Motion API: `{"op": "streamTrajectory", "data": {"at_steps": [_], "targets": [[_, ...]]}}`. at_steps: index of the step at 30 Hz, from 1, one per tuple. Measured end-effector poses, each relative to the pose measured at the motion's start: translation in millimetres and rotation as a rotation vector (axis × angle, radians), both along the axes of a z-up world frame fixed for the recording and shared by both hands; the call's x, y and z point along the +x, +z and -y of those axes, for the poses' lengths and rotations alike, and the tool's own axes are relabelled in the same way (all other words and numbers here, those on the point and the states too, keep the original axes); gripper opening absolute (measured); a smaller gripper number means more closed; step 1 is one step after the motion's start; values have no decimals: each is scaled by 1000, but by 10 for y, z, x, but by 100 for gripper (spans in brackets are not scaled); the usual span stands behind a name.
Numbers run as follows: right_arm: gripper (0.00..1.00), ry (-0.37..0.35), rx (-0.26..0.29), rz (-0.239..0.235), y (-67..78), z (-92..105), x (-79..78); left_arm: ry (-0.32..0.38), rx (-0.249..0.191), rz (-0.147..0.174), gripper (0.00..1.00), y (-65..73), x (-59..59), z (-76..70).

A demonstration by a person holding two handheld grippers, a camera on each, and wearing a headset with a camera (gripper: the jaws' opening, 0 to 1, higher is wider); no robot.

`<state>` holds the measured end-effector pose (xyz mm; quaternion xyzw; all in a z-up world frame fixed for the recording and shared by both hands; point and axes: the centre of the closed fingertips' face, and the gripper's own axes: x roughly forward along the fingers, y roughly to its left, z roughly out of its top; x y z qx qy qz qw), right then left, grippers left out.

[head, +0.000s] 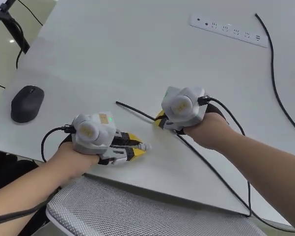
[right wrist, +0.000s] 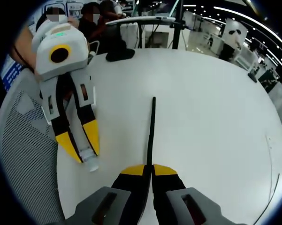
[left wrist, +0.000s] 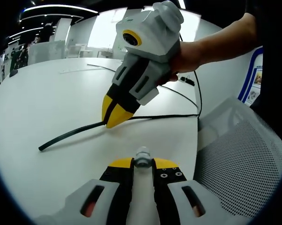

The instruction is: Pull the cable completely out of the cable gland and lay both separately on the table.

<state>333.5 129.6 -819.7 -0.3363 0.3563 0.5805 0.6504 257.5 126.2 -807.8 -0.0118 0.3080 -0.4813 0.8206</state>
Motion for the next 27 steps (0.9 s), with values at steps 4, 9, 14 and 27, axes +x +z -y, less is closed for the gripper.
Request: {"op": "streamTrajectory", "data": {"at_steps": [4, 9, 14, 27], "targets": [[0, -14, 1, 2, -23, 9, 4, -7, 30, -1, 16, -55, -22, -17], [1, -9, -26, -5, -61, 47, -39, -19, 45, 12, 16, -71, -49, -6], [1, -9, -20, 3, -68, 60, -40, -22, 58, 25, 16, -74, -23, -18], [13, -21, -16, 37, -12, 23, -4, -29, 55, 32, 19, -33, -25, 26]]}}
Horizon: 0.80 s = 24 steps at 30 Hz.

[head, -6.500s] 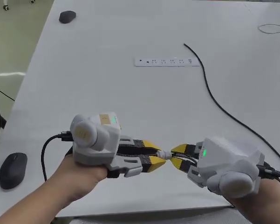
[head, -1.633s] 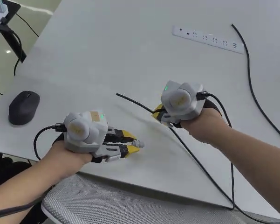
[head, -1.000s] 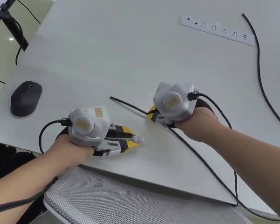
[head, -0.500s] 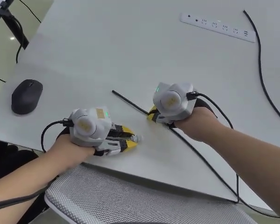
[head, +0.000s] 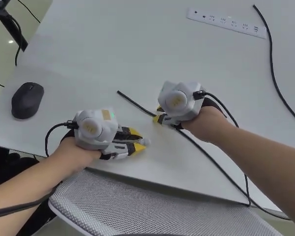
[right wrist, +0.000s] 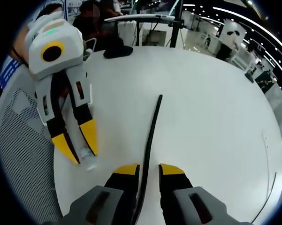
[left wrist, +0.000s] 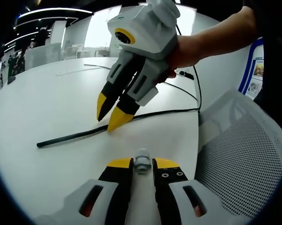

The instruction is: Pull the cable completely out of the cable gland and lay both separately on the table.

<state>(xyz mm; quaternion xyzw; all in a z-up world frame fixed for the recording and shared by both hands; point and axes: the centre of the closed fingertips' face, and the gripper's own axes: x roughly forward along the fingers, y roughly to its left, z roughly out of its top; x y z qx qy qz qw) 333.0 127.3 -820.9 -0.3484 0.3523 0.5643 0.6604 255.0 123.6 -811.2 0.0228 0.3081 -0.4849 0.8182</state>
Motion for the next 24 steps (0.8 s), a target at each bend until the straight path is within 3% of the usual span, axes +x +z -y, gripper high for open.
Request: {"op": "streamTrajectory", "data": {"at_steps": [5, 12, 14, 20, 24], "targets": [[16, -18, 2, 11, 56, 59, -4, -3, 11, 1, 21, -4, -17, -4], [25, -67, 31, 24, 196, 153, 14, 17, -24, -2, 26, 102, -19, -13], [27, -106, 70, 7, 265, 189, -3, 30, -46, -5, 29, 160, -20, -14], [31, -135, 105, 15, 444, 316, -74, 46, -62, -14, 36, 253, -33, -35], [40, -188, 176, 16, 609, 371, -118, 62, -91, -30, 42, 359, -49, -33]]}}
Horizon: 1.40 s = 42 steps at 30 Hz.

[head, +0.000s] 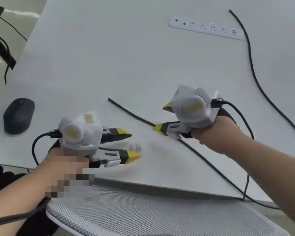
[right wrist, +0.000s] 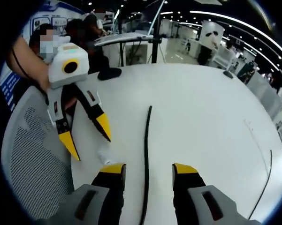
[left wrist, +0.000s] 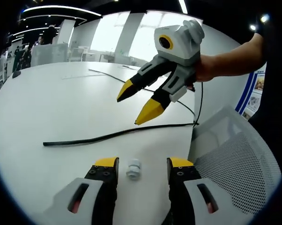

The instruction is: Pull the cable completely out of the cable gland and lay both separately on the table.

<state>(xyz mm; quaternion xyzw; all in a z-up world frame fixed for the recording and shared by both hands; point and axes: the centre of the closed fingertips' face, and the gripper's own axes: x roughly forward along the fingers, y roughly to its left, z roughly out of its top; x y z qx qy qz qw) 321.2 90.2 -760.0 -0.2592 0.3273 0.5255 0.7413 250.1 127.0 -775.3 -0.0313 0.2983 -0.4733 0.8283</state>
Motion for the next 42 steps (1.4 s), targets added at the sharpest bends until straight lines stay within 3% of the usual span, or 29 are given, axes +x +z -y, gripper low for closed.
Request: {"op": "streamTrajectory", "data": {"at_steps": [5, 12, 21, 25, 29, 34, 40, 42], "targets": [[50, -54, 67, -7, 159, 114, -110, 18, -13, 11, 47, 144, -8, -23], [55, -116, 151, 6, 395, 331, -255, 50, -25, 16, 54, 322, -54, -68], [65, -290, 269, 7, 676, 827, -351, 95, -35, 24, 63, 539, -123, -232], [69, -344, 306, 4, 733, 977, -392, 139, -52, 27, 69, 618, -103, -315], [73, -370, 292, 2, 714, 1139, -465, 157, -59, 32, 71, 707, -96, -364], [80, -451, 357, -13, 733, 1309, -518, 170, -42, 27, 74, 696, -89, -440], [88, -464, 372, -15, 707, 1428, -589, 210, -32, 37, 84, 743, -88, -534], [91, -467, 381, -16, 707, 1442, -592, 224, -54, 36, 86, 788, -98, -542]]}}
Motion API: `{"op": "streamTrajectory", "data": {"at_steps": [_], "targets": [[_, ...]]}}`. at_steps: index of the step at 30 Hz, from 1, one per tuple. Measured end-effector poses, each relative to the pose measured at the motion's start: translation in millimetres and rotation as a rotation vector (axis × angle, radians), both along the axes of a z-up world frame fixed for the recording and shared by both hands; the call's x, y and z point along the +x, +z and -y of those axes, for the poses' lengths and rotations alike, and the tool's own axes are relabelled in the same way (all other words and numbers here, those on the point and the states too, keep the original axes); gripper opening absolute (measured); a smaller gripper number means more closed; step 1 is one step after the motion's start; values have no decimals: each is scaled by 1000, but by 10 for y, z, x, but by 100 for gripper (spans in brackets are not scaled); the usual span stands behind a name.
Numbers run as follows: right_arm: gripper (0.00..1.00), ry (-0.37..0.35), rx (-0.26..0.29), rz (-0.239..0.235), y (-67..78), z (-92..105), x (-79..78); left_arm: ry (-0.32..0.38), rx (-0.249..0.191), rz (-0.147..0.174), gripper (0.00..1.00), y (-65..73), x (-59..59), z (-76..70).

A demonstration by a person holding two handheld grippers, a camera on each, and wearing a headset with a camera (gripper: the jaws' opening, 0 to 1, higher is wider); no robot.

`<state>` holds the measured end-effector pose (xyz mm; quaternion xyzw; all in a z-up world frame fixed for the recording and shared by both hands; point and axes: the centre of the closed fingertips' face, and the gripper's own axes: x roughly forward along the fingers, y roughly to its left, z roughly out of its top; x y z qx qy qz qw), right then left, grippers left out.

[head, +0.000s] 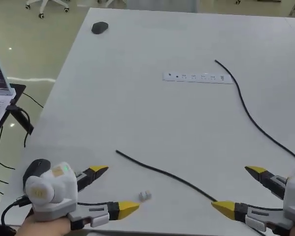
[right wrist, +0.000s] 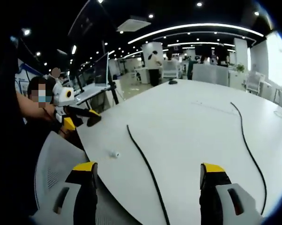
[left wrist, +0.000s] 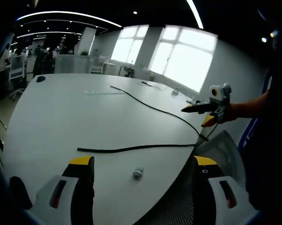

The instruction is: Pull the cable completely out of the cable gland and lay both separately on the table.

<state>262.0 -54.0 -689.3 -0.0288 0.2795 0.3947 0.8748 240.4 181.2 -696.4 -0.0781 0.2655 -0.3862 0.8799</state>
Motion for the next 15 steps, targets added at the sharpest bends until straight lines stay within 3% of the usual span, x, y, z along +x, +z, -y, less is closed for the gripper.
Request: {"op": "streamTrajectory", "data": {"at_steps": [2, 4, 6, 14, 15], "targets": [[94, -44, 72, -50, 1, -6, -13, 2, 7, 1, 88, -2, -3, -6], [99, -29, 60, -28, 0, 5, -36, 2, 39, 14, 91, -5, -1, -38], [99, -15, 41, -34, -43, 19, -80, 14, 49, 26, 94, 23, 3, -62], [99, -13, 25, -64, -119, 136, -117, 47, 43, 37, 99, 70, 22, -84], [99, -17, 26, -69, -131, 153, -117, 45, 24, 35, 99, 84, 13, -57]]}}
